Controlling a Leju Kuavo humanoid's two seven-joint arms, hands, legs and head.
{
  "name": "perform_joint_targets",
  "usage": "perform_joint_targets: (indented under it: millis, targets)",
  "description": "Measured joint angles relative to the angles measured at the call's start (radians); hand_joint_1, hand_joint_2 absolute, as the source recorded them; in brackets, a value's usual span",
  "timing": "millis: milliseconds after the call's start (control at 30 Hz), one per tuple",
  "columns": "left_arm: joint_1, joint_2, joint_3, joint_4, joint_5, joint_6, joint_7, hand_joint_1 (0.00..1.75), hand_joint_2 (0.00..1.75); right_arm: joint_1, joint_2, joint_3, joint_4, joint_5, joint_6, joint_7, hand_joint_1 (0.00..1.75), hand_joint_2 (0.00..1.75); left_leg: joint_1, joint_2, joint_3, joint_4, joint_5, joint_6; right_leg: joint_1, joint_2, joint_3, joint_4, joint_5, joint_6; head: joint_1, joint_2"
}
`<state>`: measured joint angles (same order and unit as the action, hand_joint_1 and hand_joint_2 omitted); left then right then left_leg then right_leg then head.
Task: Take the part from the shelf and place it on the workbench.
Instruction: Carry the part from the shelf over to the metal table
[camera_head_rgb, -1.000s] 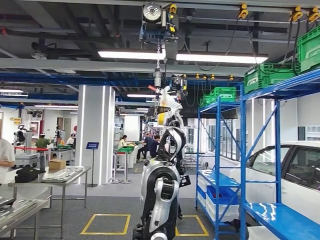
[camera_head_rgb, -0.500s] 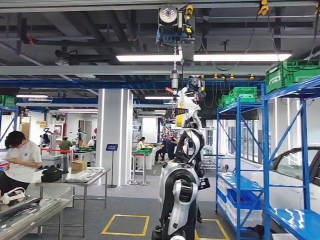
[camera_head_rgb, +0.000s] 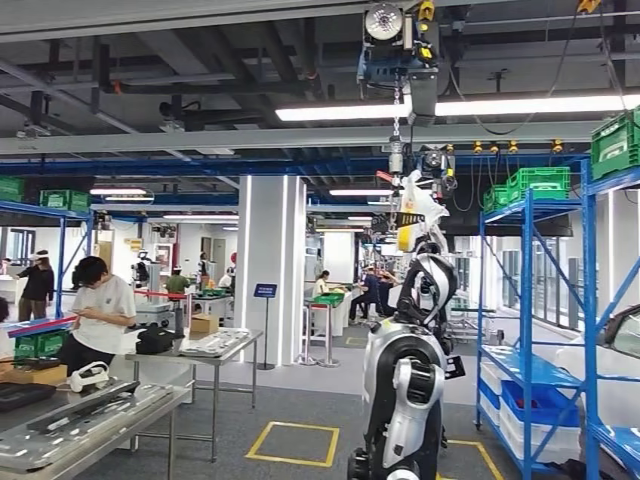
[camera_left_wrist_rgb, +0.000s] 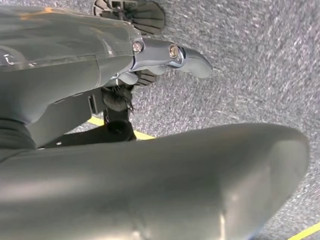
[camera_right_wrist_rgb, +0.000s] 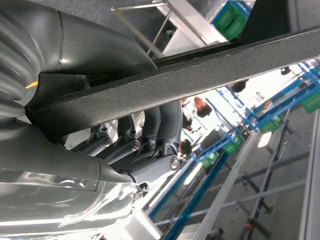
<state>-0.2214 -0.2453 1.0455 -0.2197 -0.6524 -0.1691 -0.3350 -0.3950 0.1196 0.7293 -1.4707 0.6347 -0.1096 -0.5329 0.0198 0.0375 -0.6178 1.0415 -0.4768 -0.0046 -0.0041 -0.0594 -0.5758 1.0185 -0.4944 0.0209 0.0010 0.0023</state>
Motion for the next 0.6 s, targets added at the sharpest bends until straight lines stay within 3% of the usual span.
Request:
perform_joint_targets:
  millis: [67,100,167,200,233,267,333,400,433,533,600]
  targets:
    - [0.0,0.0,0.0,0.0,0.0,0.0,-0.001,0.0,1.75,-0.001,0.0,0.0,-0.001,0.0,0.0,0.0,1.75,1.75,0.001,-0.013,0.0,-0.003,0.004,0.014,-0.005,0.013,-0.006,0.023,-0.024,0.008,0.0,0.0]
    - [-0.001,0.0,0.0,0.0,0.0,0.0,-0.001,0.0,1.75,-0.001,0.0,0.0,-0.002,0.0,-0.001,0.0,1.75,1.75,0.002,-0.018,0.0,-0.004,0.006,0.019,-0.007,0.027,-0.022,0.064,-0.052,0.011,0.0,0.0]
    - [-0.002,0.0,0.0,0.0,0.0,0.0,-0.002,0.0,1.75,0.0,-0.003,0.0,-0.003,0.001,-0.001,0.0,1.75,1.75,0.0,-0.031,0.0,-0.004,0.006,0.026,-0.007,0.048,-0.081,0.198,-0.118,0.011,0.0,0.0]
    - [-0.001,0.0,0.0,0.0,0.0,-0.001,-0.002,0.0,1.75,0.002,-0.005,0.0,-0.003,0.001,-0.001,0.0,1.75,1.75,-0.002,-0.038,0.0,-0.004,0.007,0.027,-0.007,0.051,-0.109,0.26,-0.138,0.011,0.0,0.0]
    - [0.0,0.0,0.0,0.0,0.001,-0.001,-0.002,0.0,1.75,0.004,-0.007,0.0,-0.003,0.002,-0.001,0.0,1.75,1.75,-0.004,-0.046,0.001,-0.003,0.007,0.028,-0.007,0.052,-0.125,0.29,-0.14,0.01,0.0,0.0]
    - [0.001,0.0,0.0,0.0,0.001,-0.001,-0.002,0.0,1.75,0.007,-0.009,0.0,-0.003,0.002,-0.001,0.0,1.75,1.75,-0.005,-0.054,0.002,-0.003,0.007,0.028,-0.006,0.054,-0.12,0.278,-0.12,0.007,0.0,0.0]
    - [0.002,0.0,0.001,0.0,0.002,-0.003,-0.002,0.0,1.75,0.009,-0.01,0.0,-0.005,0.004,-0.001,0.001,1.75,1.75,-0.007,-0.07,0.005,-0.003,0.007,0.028,-0.005,0.071,-0.067,0.157,-0.046,-0.004,0.0,0.0]
    - [0.002,-0.001,0.001,0.0,0.003,-0.005,-0.003,0.0,1.75,0.01,-0.01,0.001,-0.008,0.005,-0.001,0.001,1.75,1.75,-0.009,-0.084,0.003,-0.002,0.008,0.025,-0.002,0.097,-0.018,0.045,0.002,-0.015,0.0,0.0]
    - [0.004,-0.002,0.001,0.0,0.004,-0.006,-0.003,0.0,1.75,0.011,-0.01,0.002,-0.009,0.006,-0.001,0.001,1.75,1.75,-0.008,-0.089,0.0,-0.002,0.009,0.022,0.0,0.104,-0.009,0.021,0.007,-0.019,0.0,0.0]
    - [0.012,-0.001,0.002,0.0,0.005,-0.008,-0.003,0.0,1.75,0.013,-0.008,0.003,-0.012,0.009,-0.001,0.004,1.75,1.75,-0.007,-0.096,-0.008,-0.003,0.012,0.008,-0.001,0.092,-0.004,0.002,0.007,-0.024,0.0,0.0]
    - [0.014,0.0,0.003,0.0,0.006,-0.009,-0.003,0.0,1.75,0.014,-0.006,0.003,-0.014,0.009,-0.002,0.006,1.75,1.75,-0.008,-0.08,-0.026,0.038,-0.02,-0.002,-0.008,0.078,-0.002,-0.01,0.013,-0.031,0.0,0.0]
